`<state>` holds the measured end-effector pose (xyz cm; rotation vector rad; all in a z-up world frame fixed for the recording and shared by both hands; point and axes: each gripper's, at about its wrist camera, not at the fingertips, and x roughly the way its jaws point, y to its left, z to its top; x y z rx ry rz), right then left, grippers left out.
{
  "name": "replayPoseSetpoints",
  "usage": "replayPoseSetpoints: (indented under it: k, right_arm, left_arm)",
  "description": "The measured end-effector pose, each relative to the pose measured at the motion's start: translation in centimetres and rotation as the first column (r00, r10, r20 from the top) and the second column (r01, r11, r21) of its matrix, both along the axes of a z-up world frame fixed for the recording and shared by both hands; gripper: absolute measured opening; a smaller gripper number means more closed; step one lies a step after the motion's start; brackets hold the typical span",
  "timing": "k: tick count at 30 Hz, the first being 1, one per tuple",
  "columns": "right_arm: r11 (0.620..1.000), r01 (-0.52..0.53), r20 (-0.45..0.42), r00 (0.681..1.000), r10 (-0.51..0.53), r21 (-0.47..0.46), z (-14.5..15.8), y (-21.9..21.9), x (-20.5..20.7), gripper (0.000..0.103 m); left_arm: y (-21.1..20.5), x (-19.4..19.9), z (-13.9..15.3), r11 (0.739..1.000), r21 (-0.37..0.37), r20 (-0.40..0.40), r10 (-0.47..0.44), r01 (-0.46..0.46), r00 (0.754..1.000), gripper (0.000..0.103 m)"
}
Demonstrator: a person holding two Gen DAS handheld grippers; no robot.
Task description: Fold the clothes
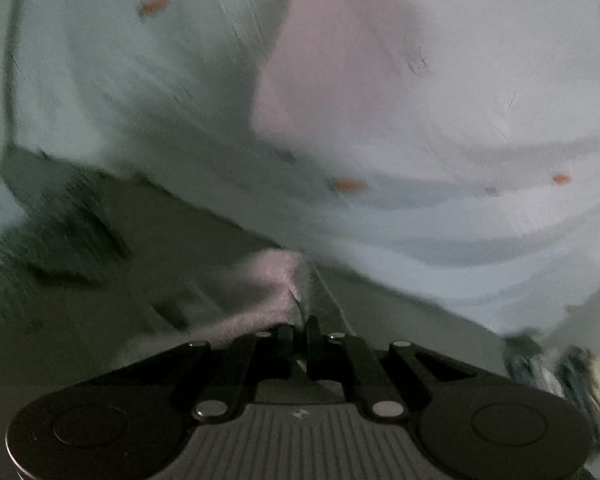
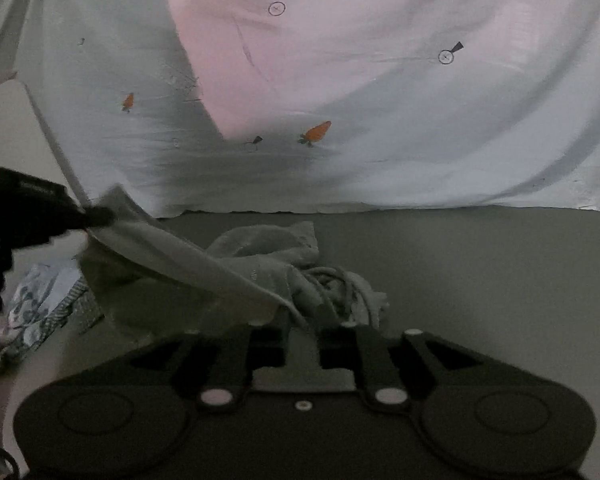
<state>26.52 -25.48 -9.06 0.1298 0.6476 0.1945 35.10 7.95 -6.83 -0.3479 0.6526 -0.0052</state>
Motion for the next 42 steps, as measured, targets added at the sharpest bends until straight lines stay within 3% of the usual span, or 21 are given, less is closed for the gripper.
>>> replayPoseSetpoints:
  k: [2, 5, 7, 10, 12, 13, 16, 17, 19, 24, 29, 32, 33, 35, 36, 37, 42]
  right_arm:
    - [0.999, 0.035, -0.025, 0.999, -0.035, -0.017, -0.6, -0.3, 0.2, 0.020]
    - [0.993, 0.115, -0.113, 0.987, -0.112, 0.021, -2.5, -2.2, 0.5, 0.020]
    - [0.983, 0.168, -0.180, 0.972, -0.153, 0.076, -4.0, -3.2, 0.8, 0.020]
    - [0.972, 0.218, -0.238, 0.952, -0.191, 0.092, -5.6, -3.9, 0.9, 0.021]
    - [0.965, 0.243, -0.269, 0.940, -0.210, 0.095, -6.4, -4.1, 1.0, 0.022]
    - [0.963, 0.251, -0.284, 0.935, -0.214, 0.102, -6.8, -4.1, 1.2, 0.023]
    - [0.957, 0.262, -0.324, 0.922, -0.211, 0.122, -7.8, -3.9, 1.8, 0.027]
    - [0.957, 0.261, -0.336, 0.919, -0.207, 0.126, -8.0, -3.7, 1.9, 0.029]
    - [0.959, 0.249, -0.358, 0.915, -0.187, 0.135, -8.8, -3.2, 2.8, 0.032]
    - [0.960, 0.225, -0.421, 0.897, -0.137, 0.168, -10.9, -2.0, 4.9, 0.036]
    - [0.941, 0.231, -0.448, 0.888, -0.099, 0.249, -12.5, -1.2, 6.3, 0.042]
    - [0.936, 0.223, -0.433, 0.897, -0.087, 0.273, -12.6, -0.8, 6.8, 0.046]
    - [0.938, 0.219, -0.429, 0.899, -0.087, 0.269, -12.7, -0.6, 6.9, 0.044]
    - [0.942, 0.212, -0.421, 0.903, -0.087, 0.260, -12.8, -0.4, 7.2, 0.030]
    - [0.944, 0.212, -0.417, 0.904, -0.092, 0.252, -12.8, -0.3, 7.2, 0.013]
    - [0.946, 0.212, -0.412, 0.906, -0.097, 0.243, -12.9, -0.2, 7.2, 0.008]
    - [0.931, 0.219, -0.358, 0.928, -0.107, 0.291, -12.0, -1.6, 5.4, 0.006]
  left_arm:
    - [2.4, 0.5, 0.0, 0.994, 0.056, 0.000, 0.095, -0.095, 0.995, 0.006]
    - [7.1, 1.3, -1.8, 0.967, 0.055, -0.075, 0.253, -0.250, 0.964, 0.007]
    - [9.7, 1.4, -3.7, 0.935, 0.043, -0.156, 0.355, -0.353, 0.922, 0.010]
    - [12.1, 0.8, -7.1, 0.879, 0.020, -0.292, 0.461, -0.477, 0.838, 0.011]
    - [11.9, 0.2, -8.9, 0.869, 0.012, -0.346, 0.467, -0.494, 0.813, 0.013]
    - [11.5, -0.3, -9.4, 0.872, 0.015, -0.364, 0.460, -0.489, 0.810, 0.019]
    - [9.6, -1.5, -10.6, 0.903, 0.011, -0.408, 0.397, -0.430, 0.822, 0.048]
    - [8.9, -1.7, -11.0, 0.916, 0.000, -0.423, 0.363, -0.400, 0.830, 0.052]
    - [6.9, -2.1, -11.6, 0.951, -0.051, -0.436, 0.252, -0.304, 0.864, 0.052]
    - [2.8, -3.2, -11.6, 0.987, -0.130, -0.412, 0.033, -0.095, 0.911, 0.053]
    - [0.4, -3.5, -11.7, 0.979, -0.200, -0.409, -0.130, 0.050, 0.903, 0.065]
    - [-1.2, -4.1, -12.6, 0.979, -0.182, -0.422, -0.162, 0.091, 0.892, 0.068]
    - [-1.6, -4.1, -13.1, 0.981, -0.170, -0.433, -0.159, 0.092, 0.887, 0.068]
    - [-2.1, -4.1, -14.0, 0.985, -0.154, -0.455, -0.146, 0.084, 0.878, 0.068]
    - [-2.0, -4.1, -14.3, 0.985, -0.158, -0.462, -0.139, 0.073, 0.876, 0.068]
    - [-2.0, -4.2, -14.6, 0.985, -0.163, -0.469, -0.132, 0.061, 0.873, 0.067]
    - [-1.9, -4.4, -15.4, 0.984, -0.178, -0.495, -0.107, 0.020, 0.862, 0.057]
